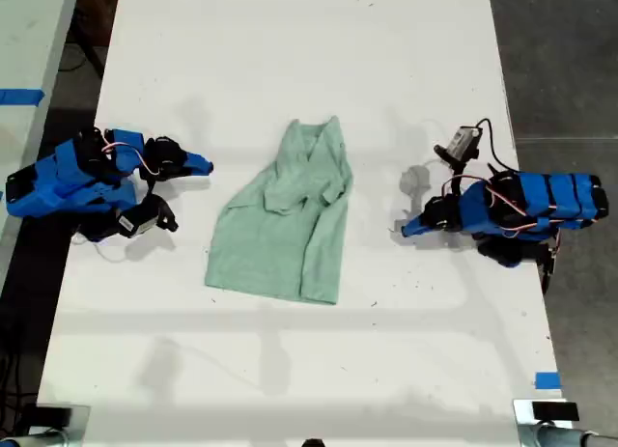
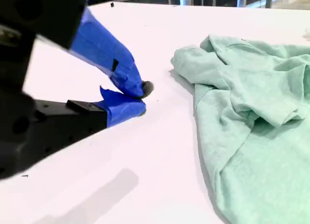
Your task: Fold t shirt
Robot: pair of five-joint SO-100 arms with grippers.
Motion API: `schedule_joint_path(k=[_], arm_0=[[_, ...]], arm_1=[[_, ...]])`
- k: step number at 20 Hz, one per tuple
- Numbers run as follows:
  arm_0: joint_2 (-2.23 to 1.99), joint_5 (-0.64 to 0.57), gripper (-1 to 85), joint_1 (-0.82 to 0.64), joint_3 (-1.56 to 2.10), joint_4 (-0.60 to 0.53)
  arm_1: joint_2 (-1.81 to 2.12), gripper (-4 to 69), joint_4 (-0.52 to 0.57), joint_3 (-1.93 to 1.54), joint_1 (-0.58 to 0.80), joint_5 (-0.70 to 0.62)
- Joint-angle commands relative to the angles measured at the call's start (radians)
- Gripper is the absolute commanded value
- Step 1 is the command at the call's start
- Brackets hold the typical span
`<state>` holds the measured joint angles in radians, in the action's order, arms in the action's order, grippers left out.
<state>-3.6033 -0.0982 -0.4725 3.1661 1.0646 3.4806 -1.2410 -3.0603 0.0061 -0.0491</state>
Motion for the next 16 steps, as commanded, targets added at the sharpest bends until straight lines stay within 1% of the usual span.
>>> schedule_joint_path(k=[1, 3, 12, 16], arm_0=[[-0.005, 0.002, -0.1, 0.032, -0.037, 0.000], [-0.005, -0.002, -0.1, 0.054, -0.046, 0.000], [-0.005, -0.002, -0.1, 0.037, -0.038, 0.002], [-0.005, 0.000, -0.1, 0.035, -0.038, 0.002]], arm_1=[[0.018, 0.7, -0.006, -0.057, -0.009, 0.012], [0.018, 0.7, -0.006, -0.057, -0.011, 0.012], [0.018, 0.7, -0.008, -0.057, -0.015, 0.015], [0.018, 0.7, -0.008, -0.057, -0.018, -0.011]])
